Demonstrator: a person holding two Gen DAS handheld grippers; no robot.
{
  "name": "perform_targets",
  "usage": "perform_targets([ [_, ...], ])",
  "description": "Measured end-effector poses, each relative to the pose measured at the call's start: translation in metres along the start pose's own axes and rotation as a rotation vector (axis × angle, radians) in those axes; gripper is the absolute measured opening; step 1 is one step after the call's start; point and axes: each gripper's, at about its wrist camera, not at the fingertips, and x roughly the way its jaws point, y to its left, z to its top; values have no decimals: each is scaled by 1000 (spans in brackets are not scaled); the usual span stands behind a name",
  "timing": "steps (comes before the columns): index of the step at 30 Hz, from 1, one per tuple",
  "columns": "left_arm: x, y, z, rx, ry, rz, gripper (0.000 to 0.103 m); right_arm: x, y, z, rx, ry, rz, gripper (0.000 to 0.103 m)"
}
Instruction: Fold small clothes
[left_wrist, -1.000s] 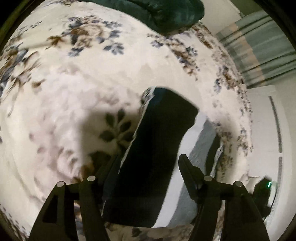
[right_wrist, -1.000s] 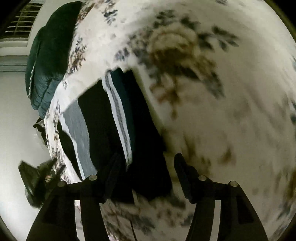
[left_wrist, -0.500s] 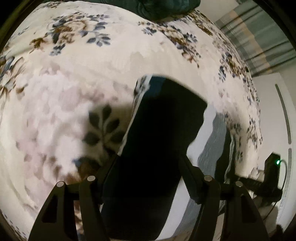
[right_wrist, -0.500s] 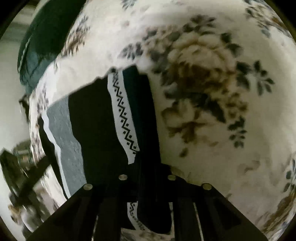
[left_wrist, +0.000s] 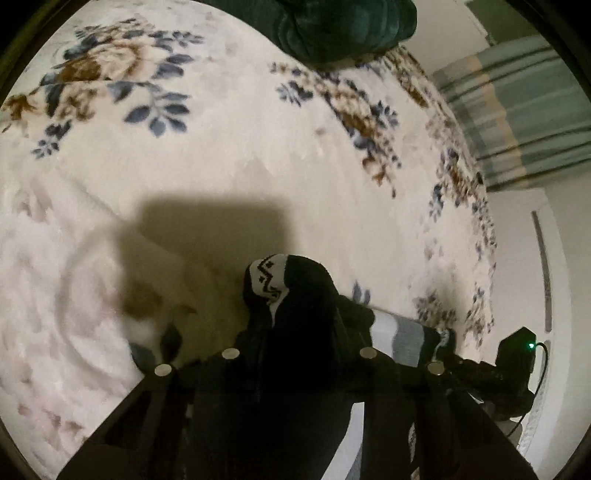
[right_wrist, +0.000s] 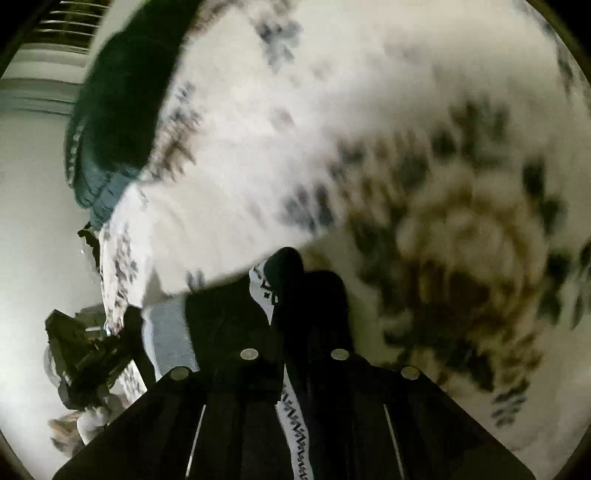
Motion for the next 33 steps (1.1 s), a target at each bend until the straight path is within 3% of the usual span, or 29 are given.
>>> perform_targets([
  [3, 6, 6, 2, -15, 11, -2, 24, -3, -2, 8, 5, -14, 1, 8],
  [6, 10, 14, 4, -54, 45, -17, 30, 21, -6, 15, 9, 80, -74, 12],
  [7, 7, 14, 4, -58, 47, -28, 36, 22, -9, 14, 36, 100, -71, 18],
  [8, 1, 13, 2, -49, 44, -26, 42, 16, -13, 10, 66, 105, -76, 30],
  [9, -5, 12, -1, -37, 41, -20, 53, 9, -12, 4, 75, 96, -71, 39],
  [12, -27, 13, -18, -8, 34, -19, 55, -14, -19, -28, 73, 117, -38, 59],
  [18, -45, 25, -74, 8, 74, 53, 55, -6, -48, -123, 169, 306, -12, 57],
  [19, -45, 27, -82, 7, 84, 66, 55, -7, -51, -132, 187, 290, -3, 49],
  [20, -44, 31, -89, -6, 97, 67, 55, -13, -53, -143, 212, 249, 9, 18],
  [27, -41, 33, -112, -17, 126, 58, 55, -60, -38, -166, 220, 110, -24, 17],
  [31, -37, 30, -110, 4, 130, 45, 55, -33, -56, -167, 204, 236, -57, 21],
  [33, -35, 32, -105, 4, 135, 18, 56, -25, -65, -159, 192, 244, -54, 43],
])
